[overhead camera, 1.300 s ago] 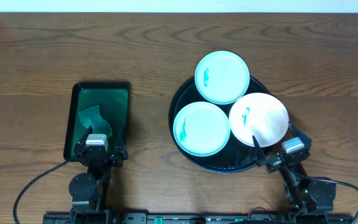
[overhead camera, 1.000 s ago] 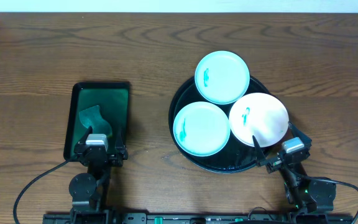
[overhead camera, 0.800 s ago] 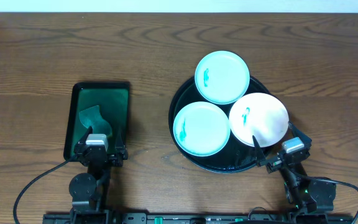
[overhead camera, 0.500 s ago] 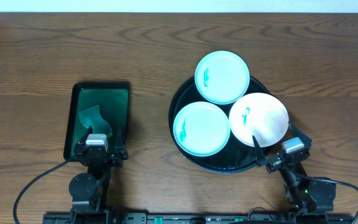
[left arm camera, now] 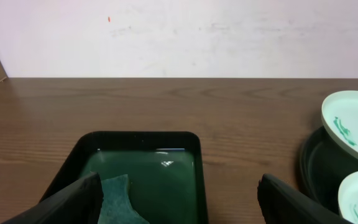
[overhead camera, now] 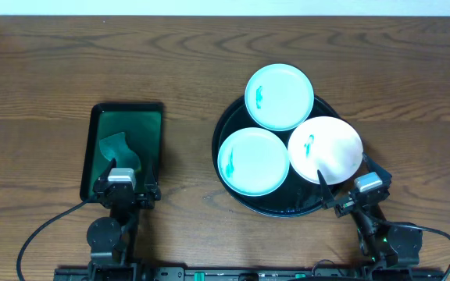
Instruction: Clean dirty plates on tray and stack at the side
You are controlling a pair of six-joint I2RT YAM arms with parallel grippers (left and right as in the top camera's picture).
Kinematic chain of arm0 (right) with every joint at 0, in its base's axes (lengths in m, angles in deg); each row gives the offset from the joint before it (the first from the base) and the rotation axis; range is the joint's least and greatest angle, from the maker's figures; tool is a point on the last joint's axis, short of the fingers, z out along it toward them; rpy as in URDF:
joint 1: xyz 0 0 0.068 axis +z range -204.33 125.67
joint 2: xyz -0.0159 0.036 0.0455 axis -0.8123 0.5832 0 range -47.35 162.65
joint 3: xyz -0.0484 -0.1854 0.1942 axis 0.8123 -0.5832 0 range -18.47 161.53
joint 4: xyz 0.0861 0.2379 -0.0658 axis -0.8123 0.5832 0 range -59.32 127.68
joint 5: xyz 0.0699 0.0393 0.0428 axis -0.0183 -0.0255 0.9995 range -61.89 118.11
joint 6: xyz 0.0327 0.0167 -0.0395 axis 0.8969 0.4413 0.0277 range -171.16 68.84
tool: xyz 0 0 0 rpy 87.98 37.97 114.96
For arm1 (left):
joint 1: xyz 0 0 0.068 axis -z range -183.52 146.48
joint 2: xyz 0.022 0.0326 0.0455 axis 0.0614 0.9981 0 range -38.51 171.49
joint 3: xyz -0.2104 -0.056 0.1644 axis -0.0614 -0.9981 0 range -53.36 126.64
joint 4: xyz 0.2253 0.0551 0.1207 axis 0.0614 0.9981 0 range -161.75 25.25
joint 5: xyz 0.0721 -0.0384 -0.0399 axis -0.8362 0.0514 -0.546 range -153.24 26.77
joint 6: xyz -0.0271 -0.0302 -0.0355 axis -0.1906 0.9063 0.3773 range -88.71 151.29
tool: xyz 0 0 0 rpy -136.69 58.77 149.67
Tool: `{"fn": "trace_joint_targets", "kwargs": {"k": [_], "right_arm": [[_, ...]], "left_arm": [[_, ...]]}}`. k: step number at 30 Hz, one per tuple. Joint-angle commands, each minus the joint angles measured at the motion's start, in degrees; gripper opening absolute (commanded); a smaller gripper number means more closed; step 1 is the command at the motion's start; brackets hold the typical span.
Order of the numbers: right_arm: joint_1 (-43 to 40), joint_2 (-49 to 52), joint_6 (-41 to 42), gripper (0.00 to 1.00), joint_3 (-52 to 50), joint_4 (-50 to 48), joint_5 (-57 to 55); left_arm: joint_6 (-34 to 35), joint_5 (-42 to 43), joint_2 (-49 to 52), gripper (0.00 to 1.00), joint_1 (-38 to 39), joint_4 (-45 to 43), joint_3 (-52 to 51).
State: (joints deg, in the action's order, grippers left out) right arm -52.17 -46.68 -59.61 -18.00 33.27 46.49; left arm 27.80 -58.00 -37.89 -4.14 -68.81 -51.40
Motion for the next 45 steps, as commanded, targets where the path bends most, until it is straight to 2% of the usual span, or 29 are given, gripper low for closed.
{"fn": "trace_joint_targets", "kwargs": {"k": [1,4,13,18,20,22,26,29,31,34,36,37,40,42,45], "right_arm": [[-1.0,-0.3,-0.8,0.99,-0.2,0.2,-0.3],[-1.0,-0.3,-0.8,0.99,-0.2,0.2,-0.3],[-1.0,-0.3,-0.8,0.99,-0.2,0.2,-0.3],[-1.0,-0.3,-0.8,0.99,-0.2,0.2,-0.3],[-1.0,-0.3,-0.8,0.99,-0.2,0.2,-0.3],[-1.0,-0.3,-0.8,0.99,-0.2,0.2,-0.3],[-1.0,-0.3,-0.8,0.99,-0.2,0.2,-0.3],[-1.0,-0.3,-0.8,0.99,-0.2,0.2,-0.3],[-1.0,-0.3,-0.8,0.99,-0.2,0.2,-0.3],[-1.0,-0.3,-0.8,0.99,-0.2,0.2,-0.3],[-1.0,-0.3,-0.8,0.99,-0.2,0.2,-0.3],[-1.0,-0.3,-0.8,0.99,-0.2,0.2,-0.3],[-1.0,-0.3,-0.8,0.99,-0.2,0.2,-0.3],[-1.0,-0.3,-0.8,0.99,-0.2,0.2,-0.3],[-1.0,-0.3,-0.8,0.99,-0.2,0.2,-0.3]], "left_arm": [[-1.1,0.3,-0.4,0.8,0.1,0.6,-1.7],[-4.7,-2.1,-0.4,0.8,0.1,-1.2,-1.7],[-4.6,-1.5,-0.3,0.8,0.1,0.4,-1.7],[-3.5,14.0,-0.3,0.8,0.1,-16.5,-1.7],[-3.5,12.9,-0.1,0.8,0.1,-22.8,-1.1],[-3.5,10.3,1.4,0.8,0.1,-24.0,1.6],[-3.5,6.1,10.4,0.8,0.1,-15.0,13.0],[-3.6,2.3,23.6,0.8,0.1,1.1,27.4],[-5.5,3.7,33.4,0.8,0.1,12.2,37.2],[-5.9,11.1,46.4,0.8,0.1,23.5,48.5],[-5.9,7.8,52.6,0.8,0.1,27.4,52.9],[-4.2,4.0,55.3,0.8,0.0,29.3,54.7],[14.3,-11.4,63.0,0.8,-2.2,37.7,59.5],[19.9,-12.5,66.8,0.8,-4.6,39.4,59.8],[21.4,-8.4,72.1,0.8,-6.9,39.9,59.6]]}}
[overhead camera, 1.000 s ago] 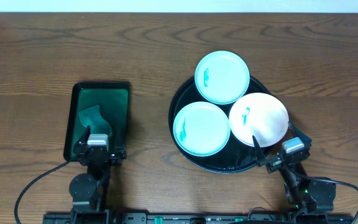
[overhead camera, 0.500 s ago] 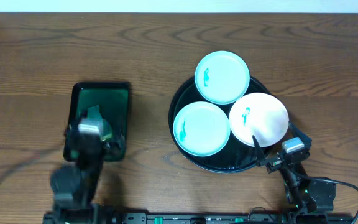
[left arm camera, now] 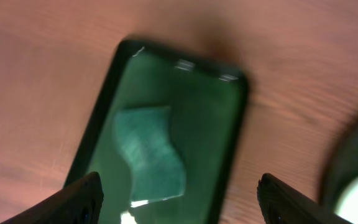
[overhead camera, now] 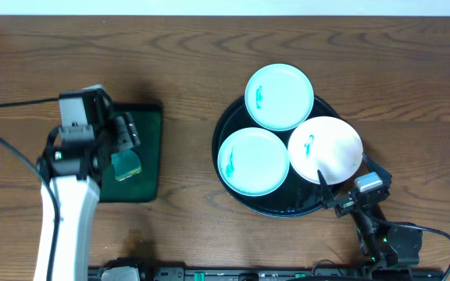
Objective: Clean dirty plates on tray and stack at the side
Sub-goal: 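Grasp the green sponge from the green tray with the left gripper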
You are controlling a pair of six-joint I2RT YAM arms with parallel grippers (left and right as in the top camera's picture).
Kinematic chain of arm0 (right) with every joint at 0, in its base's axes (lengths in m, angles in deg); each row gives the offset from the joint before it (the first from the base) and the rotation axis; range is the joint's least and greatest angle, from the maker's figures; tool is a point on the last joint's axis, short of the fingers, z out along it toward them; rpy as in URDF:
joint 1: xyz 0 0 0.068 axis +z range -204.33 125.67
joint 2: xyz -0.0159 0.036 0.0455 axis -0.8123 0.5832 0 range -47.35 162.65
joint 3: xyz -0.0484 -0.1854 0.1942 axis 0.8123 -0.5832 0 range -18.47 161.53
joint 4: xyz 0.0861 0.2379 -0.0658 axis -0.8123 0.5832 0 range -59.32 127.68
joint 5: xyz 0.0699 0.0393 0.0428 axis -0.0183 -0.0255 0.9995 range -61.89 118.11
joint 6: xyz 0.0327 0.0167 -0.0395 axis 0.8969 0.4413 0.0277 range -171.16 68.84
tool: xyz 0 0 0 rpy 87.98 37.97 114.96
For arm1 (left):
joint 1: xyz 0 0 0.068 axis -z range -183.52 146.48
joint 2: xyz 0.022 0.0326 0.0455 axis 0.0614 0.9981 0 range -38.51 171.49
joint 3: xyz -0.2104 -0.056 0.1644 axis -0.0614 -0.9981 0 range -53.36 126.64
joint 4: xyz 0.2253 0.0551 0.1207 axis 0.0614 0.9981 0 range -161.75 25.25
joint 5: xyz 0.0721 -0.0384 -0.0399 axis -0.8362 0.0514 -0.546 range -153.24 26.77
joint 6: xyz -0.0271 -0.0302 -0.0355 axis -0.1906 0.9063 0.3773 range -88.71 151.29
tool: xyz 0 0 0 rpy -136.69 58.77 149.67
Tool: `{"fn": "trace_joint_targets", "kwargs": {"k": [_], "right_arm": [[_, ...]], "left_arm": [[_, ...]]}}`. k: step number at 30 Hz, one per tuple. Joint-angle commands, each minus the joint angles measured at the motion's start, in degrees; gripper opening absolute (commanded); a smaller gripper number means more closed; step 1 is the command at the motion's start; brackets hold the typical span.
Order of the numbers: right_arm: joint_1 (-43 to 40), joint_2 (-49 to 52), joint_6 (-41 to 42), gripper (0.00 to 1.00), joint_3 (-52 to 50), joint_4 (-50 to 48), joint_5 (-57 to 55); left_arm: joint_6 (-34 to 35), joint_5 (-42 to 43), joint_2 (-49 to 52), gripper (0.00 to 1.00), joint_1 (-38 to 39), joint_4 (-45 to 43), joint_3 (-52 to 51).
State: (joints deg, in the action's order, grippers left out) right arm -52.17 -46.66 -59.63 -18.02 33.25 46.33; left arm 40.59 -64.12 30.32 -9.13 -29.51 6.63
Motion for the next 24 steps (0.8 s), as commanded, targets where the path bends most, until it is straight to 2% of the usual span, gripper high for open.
{"fn": "trace_joint_targets", "kwargs": {"k": [1,7,14,19,22,24], "right_arm": [[-1.0,-0.3,-0.8,0.99,-0.1,0.2,-0.2],[-1.0,-0.3,-0.8,0.99,-0.1,0.2,-0.2],[-1.0,-0.3,-0.8,0.99,-0.1,0.2,-0.2],[-1.0,-0.3,-0.8,0.99,-0.1,0.2,-0.2],[-1.0,-0.3,-0.8,0.99,-0.1,0.2,-0.2],[-1.0,-0.3,-0.8,0.99,-0.1,0.2,-0.2]], "left_arm": [[8.6,-1.4,5.5,0.8,-2.3,1.4,1.6],[9.0,1.8,14.1,0.8,-2.4,4.7,1.0],[9.0,2.0,24.0,0.8,-5.7,2.2,0.3],[5.0,8.0,29.2,0.8,-8.9,-0.2,0.2],[4.9,8.4,31.8,0.79,-8.9,-1.1,0.2],[4.9,8.4,33.4,0.7,-8.8,-1.4,0.2]]}}
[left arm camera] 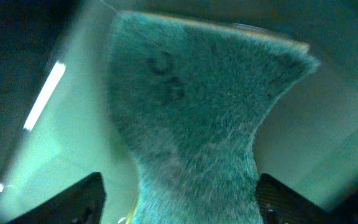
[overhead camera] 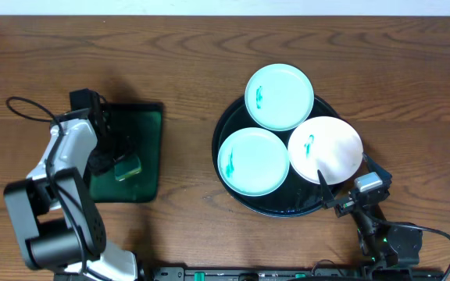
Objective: Clean dirty plates on tray and stack at the side
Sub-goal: 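Grasp the green sponge from the green tray with the left gripper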
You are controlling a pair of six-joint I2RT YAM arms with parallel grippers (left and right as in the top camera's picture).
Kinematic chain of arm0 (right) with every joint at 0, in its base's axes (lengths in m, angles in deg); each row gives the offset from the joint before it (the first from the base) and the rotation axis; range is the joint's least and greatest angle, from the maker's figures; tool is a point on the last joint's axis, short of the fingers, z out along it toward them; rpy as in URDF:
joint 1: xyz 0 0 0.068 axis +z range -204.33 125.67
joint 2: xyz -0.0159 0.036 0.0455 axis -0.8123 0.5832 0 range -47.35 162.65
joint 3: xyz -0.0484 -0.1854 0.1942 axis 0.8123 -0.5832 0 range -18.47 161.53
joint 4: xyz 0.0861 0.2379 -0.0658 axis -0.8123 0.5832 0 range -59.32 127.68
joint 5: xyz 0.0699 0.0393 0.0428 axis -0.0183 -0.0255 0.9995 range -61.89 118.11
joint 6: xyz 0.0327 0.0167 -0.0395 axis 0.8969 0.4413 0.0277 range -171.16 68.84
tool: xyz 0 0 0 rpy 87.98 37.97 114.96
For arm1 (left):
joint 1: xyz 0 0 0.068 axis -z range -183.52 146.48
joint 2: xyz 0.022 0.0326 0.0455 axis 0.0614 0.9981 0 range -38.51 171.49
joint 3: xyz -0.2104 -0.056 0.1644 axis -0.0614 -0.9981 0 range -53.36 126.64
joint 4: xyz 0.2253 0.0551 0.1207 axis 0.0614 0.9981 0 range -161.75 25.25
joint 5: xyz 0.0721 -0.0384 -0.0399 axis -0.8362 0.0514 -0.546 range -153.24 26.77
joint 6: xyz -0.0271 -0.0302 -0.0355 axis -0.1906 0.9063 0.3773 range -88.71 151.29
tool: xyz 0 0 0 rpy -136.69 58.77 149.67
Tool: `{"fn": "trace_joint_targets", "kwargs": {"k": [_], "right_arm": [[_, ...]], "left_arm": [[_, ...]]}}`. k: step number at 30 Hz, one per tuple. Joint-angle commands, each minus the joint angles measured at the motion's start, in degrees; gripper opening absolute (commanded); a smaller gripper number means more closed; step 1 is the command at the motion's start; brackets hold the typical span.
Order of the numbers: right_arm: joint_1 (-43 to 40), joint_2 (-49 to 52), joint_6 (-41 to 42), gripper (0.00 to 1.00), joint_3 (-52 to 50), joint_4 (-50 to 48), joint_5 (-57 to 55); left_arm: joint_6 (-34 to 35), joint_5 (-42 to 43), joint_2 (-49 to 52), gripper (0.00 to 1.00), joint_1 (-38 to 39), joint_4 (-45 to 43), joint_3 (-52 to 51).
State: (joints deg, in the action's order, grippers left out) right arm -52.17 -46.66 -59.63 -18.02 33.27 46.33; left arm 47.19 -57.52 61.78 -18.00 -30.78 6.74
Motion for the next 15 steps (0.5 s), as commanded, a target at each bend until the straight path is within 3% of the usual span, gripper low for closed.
{"fn": "trace_joint_targets", "kwargs": {"k": [1,5,10,15], "right_arm": [[-1.0,-0.3,-0.8,0.99,-0.1,0.2,-0.2],[-1.0,-0.3,-0.8,0.99,-0.1,0.2,-0.2],[-1.0,-0.3,-0.8,0.99,-0.1,0.2,-0.2],[-1.0,-0.3,-0.8,0.99,-0.1,0.2,-0.2]], "left_arm": [[-1.7,1.8,2.5,0.65,0.0,-0.3,0.1],[-1.7,0.9,3.4,0.58,0.0,-1.2,0.1],[-1.7,0.9,3.2,0.1,0.0,-1.0,0.5],[-1.7,1.0,0.3,0.07,0.0,4.8,3.5]]}}
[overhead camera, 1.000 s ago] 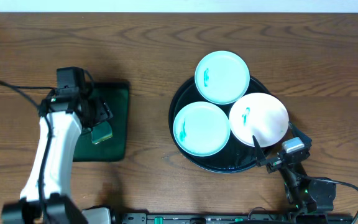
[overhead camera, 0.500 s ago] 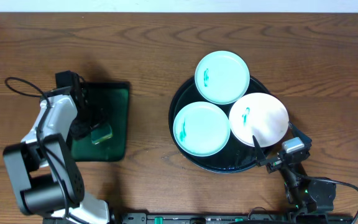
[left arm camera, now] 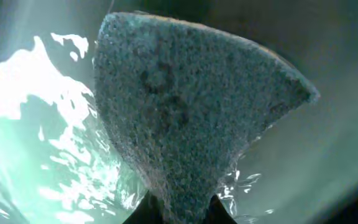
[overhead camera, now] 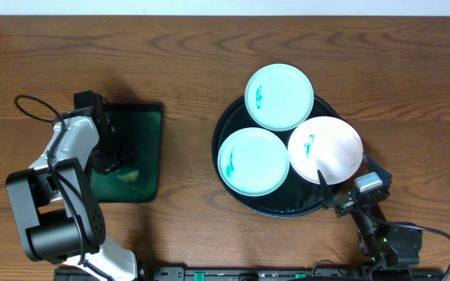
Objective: Clean dirty plates on tray and stack at the side
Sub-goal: 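Grasp the green sponge from the green tray with the left gripper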
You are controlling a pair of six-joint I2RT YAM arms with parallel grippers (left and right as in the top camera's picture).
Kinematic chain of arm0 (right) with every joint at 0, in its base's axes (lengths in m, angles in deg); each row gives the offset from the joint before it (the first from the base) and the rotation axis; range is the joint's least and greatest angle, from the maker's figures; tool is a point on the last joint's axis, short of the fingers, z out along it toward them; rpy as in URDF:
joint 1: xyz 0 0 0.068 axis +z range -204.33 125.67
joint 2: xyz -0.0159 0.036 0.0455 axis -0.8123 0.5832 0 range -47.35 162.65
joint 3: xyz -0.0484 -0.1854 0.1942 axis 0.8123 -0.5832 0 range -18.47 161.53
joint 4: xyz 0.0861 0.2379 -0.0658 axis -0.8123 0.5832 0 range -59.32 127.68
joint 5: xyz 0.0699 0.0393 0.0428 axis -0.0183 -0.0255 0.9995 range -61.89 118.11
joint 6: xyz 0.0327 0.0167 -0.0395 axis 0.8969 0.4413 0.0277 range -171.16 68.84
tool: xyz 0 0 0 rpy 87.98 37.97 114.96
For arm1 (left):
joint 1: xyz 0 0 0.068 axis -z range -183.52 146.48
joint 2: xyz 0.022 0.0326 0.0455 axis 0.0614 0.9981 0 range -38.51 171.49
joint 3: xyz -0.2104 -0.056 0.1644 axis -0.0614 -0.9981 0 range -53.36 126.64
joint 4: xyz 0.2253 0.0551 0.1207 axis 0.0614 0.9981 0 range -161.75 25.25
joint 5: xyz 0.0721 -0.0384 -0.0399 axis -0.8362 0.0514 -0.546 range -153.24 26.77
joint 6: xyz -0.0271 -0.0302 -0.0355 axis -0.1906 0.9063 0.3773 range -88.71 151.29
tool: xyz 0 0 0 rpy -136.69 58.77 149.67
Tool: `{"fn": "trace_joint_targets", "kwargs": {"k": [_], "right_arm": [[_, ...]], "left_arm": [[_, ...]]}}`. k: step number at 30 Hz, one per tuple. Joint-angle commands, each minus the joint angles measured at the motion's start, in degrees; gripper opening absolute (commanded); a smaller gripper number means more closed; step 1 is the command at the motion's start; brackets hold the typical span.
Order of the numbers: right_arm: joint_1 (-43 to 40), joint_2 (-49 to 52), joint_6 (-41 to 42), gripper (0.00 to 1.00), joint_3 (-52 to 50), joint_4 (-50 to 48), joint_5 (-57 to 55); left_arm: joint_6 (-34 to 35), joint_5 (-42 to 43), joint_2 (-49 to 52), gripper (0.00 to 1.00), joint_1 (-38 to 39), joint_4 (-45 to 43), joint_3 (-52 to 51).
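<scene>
Three plates with green smears lie on a round black tray: a pale teal plate at the back, a second teal plate at front left, and a white plate at front right. My left gripper is down in a black basin of green water. It is shut on the lower end of a green sponge, which fills the left wrist view, and its fingertips pinch the narrow part. My right gripper rests open at the tray's front right edge, over the white plate's rim.
Brown wooden table all round. The basin stands left of the round tray with a strip of bare wood between them. A cable loops off the left arm beside the basin.
My left gripper, open around the sponge before, is now shut on its narrow end. The water around the sponge is stirred and glinting. The plates and the right arm are unchanged.
My left arm first rested at the table's front with its gripper open, facing the basin. Then it hung above the basin, looking down on the sponge. Then it was low in the water with open fingers either side of the sponge, and now it grips it.
</scene>
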State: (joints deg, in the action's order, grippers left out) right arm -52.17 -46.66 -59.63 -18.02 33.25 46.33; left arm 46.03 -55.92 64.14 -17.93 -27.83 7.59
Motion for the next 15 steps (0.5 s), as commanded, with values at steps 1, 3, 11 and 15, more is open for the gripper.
{"fn": "trace_joint_targets", "kwargs": {"k": [1,3,11,15], "right_arm": [[-1.0,-0.3,-0.8,0.99,-0.1,0.2,-0.2],[-1.0,-0.3,-0.8,0.99,-0.1,0.2,-0.2],[-1.0,-0.3,-0.8,0.99,-0.1,0.2,-0.2],[-1.0,-0.3,-0.8,0.99,-0.1,0.2,-0.2]], "left_arm": [[-0.5,-0.6,-3.5,0.07,0.0,3.2,3.3],[-0.5,-0.6,-6.1,0.07,0.0,4.6,4.0],[-0.7,-2.6,-11.8,0.07,0.0,0.5,0.7],[-0.7,-2.6,-10.5,0.07,0.0,0.4,-0.6]]}}
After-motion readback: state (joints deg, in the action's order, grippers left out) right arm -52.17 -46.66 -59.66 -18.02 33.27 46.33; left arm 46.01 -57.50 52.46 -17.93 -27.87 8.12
